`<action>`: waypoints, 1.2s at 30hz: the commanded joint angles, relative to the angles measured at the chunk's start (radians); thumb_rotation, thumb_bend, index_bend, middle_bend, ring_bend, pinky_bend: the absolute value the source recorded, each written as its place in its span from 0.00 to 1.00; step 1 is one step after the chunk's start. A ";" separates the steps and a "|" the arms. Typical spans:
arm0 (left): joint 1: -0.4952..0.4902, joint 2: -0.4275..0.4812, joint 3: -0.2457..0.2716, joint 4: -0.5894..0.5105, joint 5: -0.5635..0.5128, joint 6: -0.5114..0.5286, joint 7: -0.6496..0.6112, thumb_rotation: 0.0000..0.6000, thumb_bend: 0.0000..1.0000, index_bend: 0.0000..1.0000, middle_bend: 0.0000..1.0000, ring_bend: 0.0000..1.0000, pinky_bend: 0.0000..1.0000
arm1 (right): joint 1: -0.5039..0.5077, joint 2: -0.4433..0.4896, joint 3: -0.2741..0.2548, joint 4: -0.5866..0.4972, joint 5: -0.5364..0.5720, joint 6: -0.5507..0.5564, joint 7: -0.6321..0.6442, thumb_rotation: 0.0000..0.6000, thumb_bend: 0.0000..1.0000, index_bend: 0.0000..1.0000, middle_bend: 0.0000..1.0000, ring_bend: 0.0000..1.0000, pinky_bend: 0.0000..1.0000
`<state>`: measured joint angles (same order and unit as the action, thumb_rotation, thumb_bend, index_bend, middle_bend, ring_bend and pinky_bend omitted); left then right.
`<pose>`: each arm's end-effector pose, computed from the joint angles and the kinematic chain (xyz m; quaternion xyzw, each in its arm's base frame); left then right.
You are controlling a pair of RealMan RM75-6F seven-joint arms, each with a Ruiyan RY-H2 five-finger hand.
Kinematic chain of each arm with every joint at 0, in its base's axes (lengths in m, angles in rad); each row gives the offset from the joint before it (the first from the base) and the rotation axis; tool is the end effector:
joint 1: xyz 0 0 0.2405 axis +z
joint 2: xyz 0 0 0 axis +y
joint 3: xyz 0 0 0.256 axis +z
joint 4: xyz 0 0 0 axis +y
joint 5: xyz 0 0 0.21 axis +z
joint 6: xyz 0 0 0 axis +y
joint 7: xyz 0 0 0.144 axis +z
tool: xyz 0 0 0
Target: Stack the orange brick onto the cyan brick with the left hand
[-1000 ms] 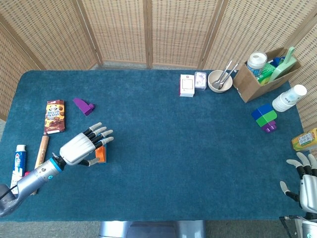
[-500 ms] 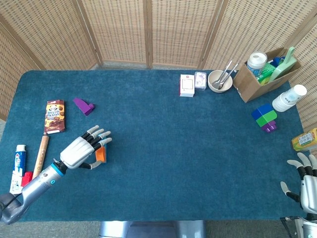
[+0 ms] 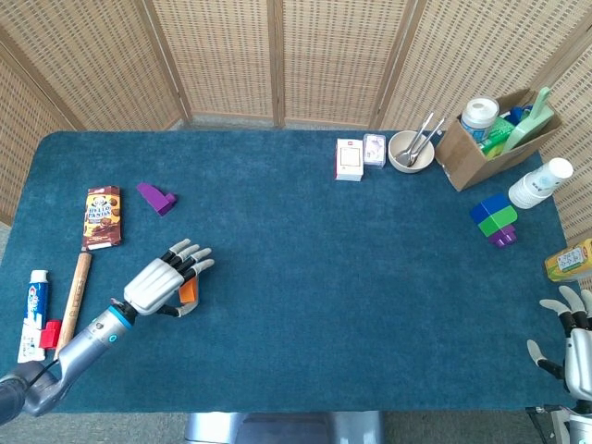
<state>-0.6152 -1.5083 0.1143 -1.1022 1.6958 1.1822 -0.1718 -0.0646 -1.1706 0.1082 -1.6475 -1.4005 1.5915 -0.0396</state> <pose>-0.2473 0.3016 0.0065 -0.8170 -0.2759 -0.3728 0.3427 -0.3282 -0.1427 0.1669 0.4914 -0.4157 0.3823 0.6630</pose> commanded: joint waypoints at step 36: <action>0.001 -0.105 -0.021 0.125 -0.005 -0.001 -0.051 0.67 0.38 0.09 0.00 0.00 0.00 | -0.019 0.018 0.000 -0.012 0.001 0.016 0.020 1.00 0.22 0.29 0.16 0.00 0.00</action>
<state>-0.6145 -1.6128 0.0933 -0.9769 1.6906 1.1809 -0.2228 -0.0834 -1.1521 0.1082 -1.6596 -1.3998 1.6073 -0.0198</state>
